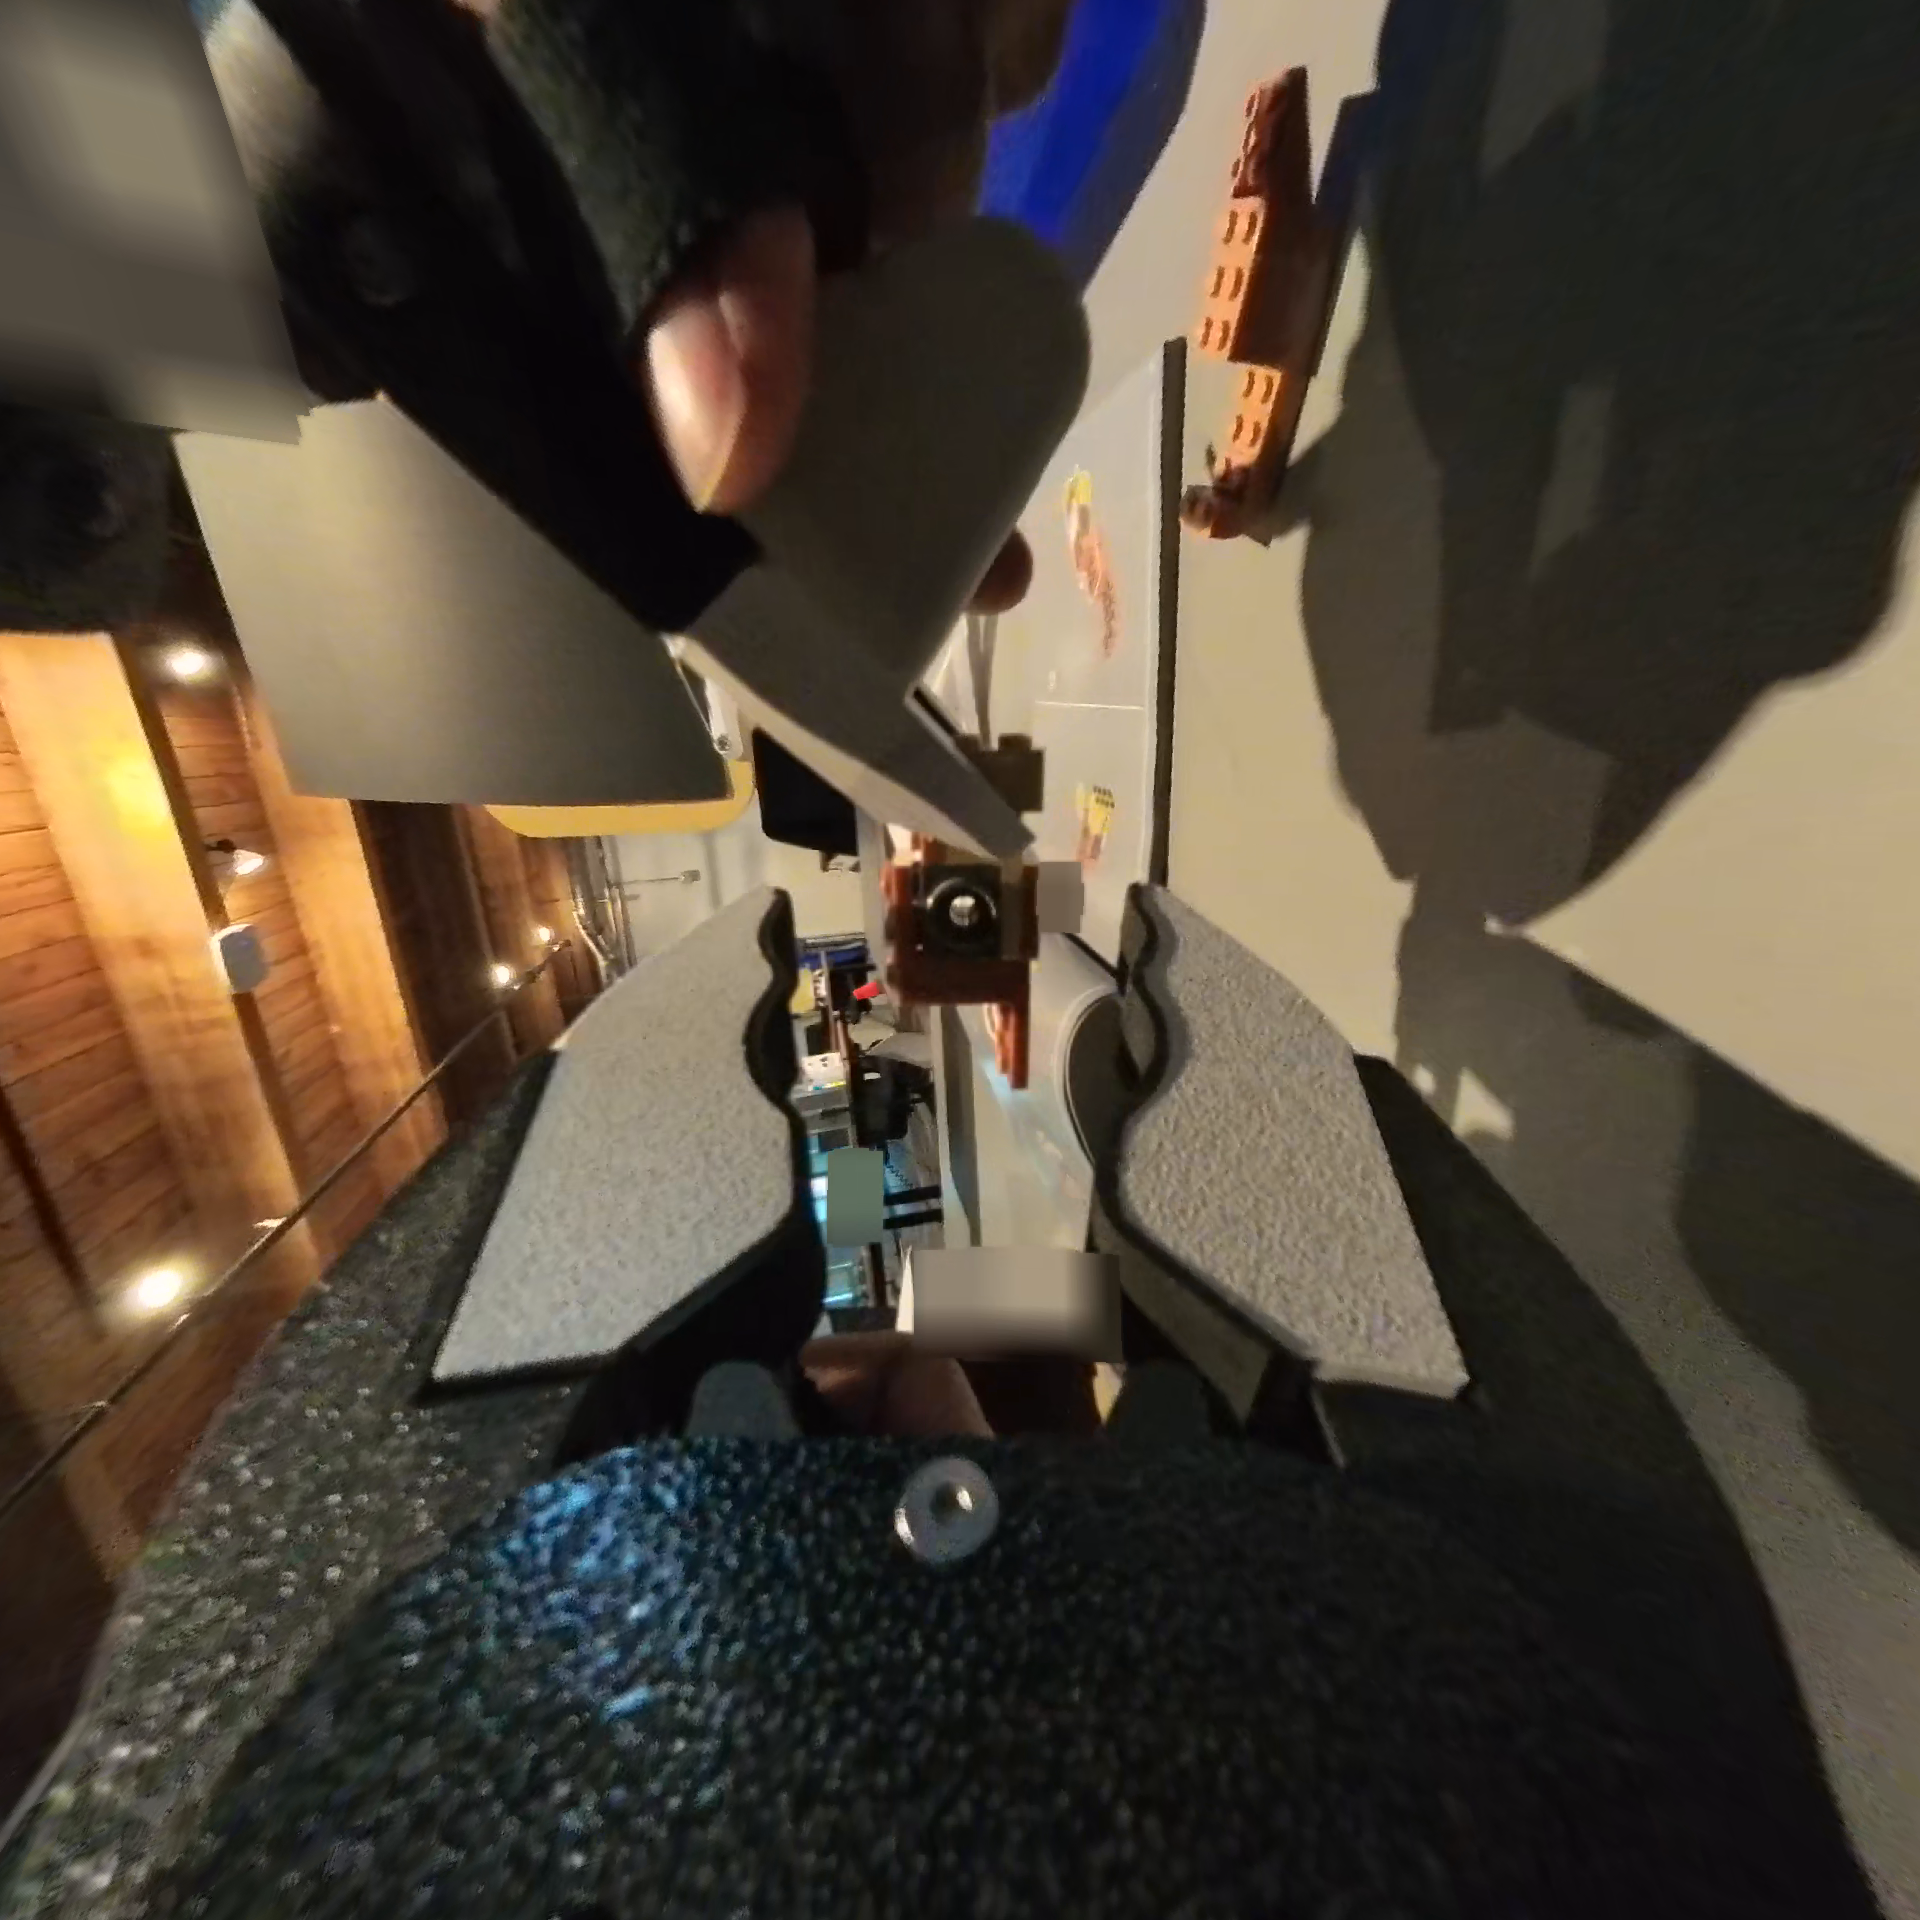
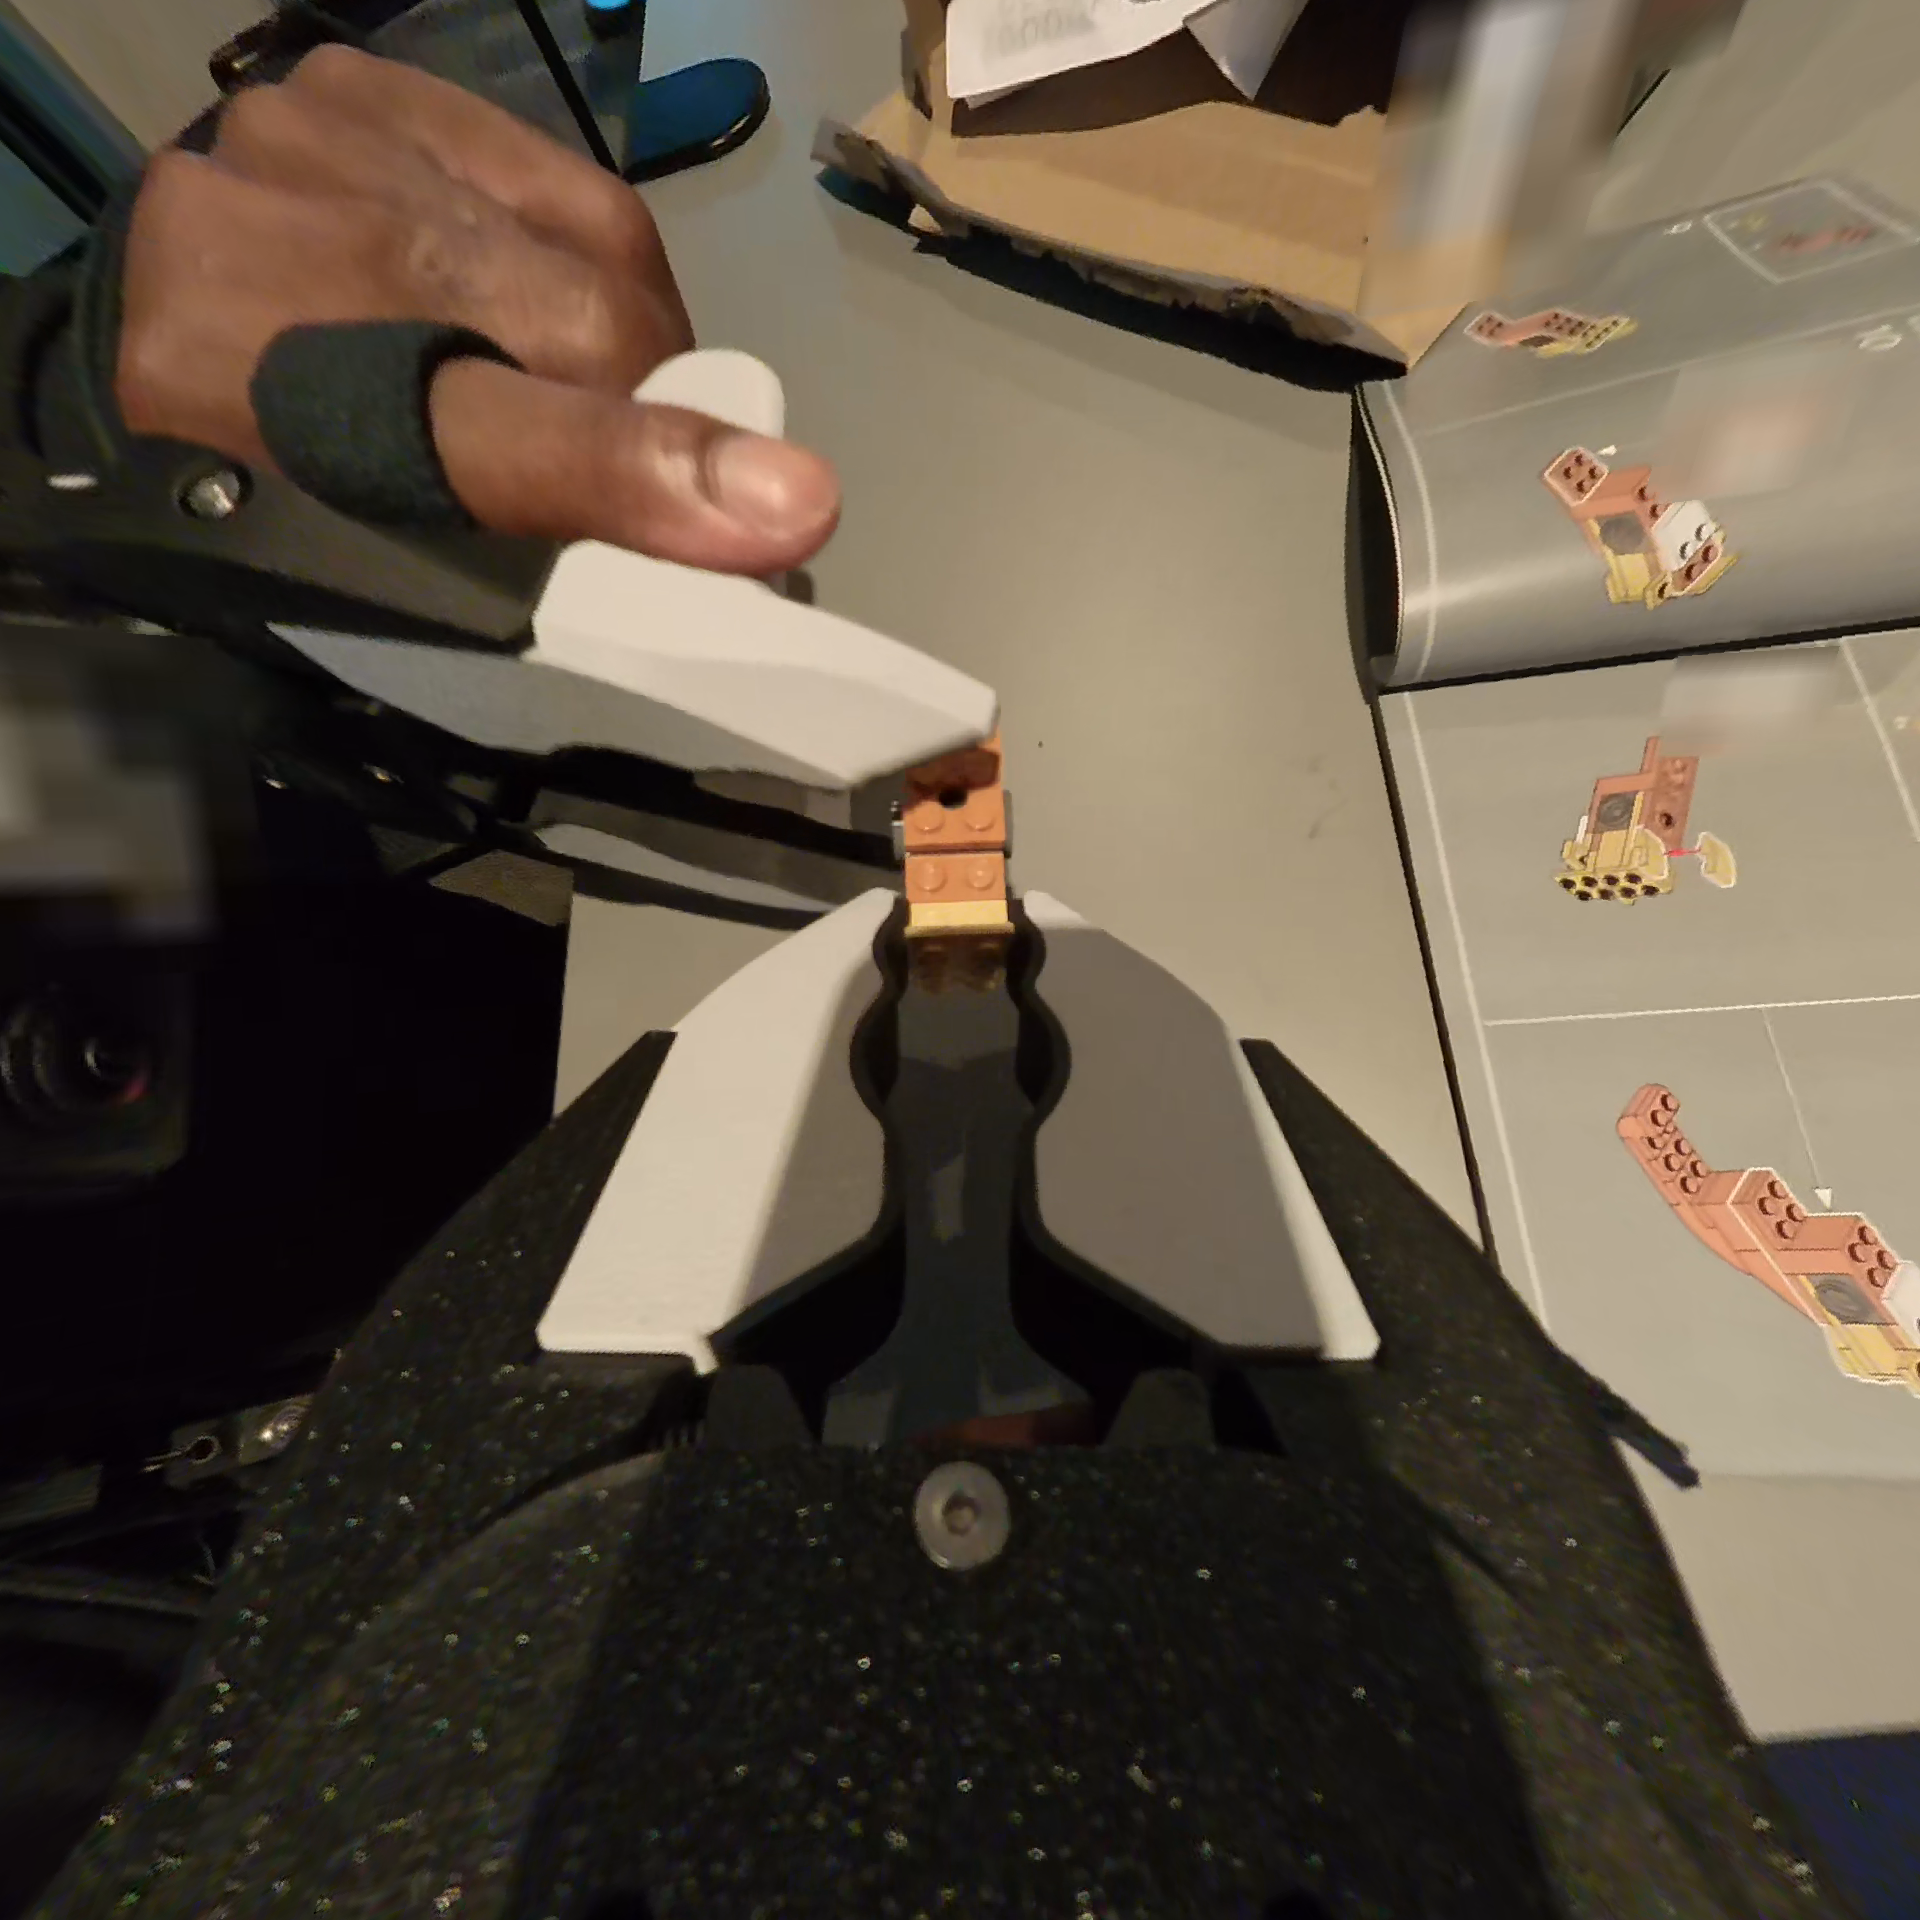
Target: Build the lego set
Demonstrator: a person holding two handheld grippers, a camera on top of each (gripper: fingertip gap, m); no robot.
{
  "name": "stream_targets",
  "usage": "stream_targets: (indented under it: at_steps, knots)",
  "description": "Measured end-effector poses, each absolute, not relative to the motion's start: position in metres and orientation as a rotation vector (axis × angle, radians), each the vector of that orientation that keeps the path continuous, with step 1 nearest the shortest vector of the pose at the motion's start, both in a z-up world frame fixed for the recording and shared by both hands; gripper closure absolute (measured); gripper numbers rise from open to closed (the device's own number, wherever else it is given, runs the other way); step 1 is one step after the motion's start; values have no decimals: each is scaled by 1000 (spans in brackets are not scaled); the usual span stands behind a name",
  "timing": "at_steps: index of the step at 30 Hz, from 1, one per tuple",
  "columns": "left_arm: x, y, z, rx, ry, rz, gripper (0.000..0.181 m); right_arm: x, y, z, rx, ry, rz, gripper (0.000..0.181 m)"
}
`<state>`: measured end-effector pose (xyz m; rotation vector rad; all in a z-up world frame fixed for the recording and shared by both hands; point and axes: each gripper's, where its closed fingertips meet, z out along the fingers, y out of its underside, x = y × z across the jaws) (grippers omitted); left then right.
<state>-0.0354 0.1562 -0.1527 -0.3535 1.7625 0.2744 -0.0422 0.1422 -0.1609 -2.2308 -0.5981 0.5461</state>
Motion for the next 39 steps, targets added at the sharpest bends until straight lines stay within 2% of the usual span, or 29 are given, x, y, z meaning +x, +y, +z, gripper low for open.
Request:
stream_targets:
  at_steps: [4,7,19,25,27,29,39]
  knots:
    - [-34,156,-151,-327,1756,309,129,-47,142,-156,-2218,-610,545,163]
    - [-34,155,-152,-307,1767,324,150,-48,141,-153,-2216,-623,512,164]
    - [-35,156,-144,-378,1744,231,154,-48,144,-143,-2161,-574,470,164]
    - [-32,157,-148,-405,1719,222,152,-45,145,-145,-2154,-553,481,164]
    - [-34,158,-150,-442,1725,188,134,-42,145,-146,-2155,-552,477,164]
    - [-37,157,-147,-485,1712,124,128,-41,143,-148,-2148,-545,511,164]
    - [-47,146,-152,-625,1813,-203,123,-45,131,-140,-2001,-358,1061,165]
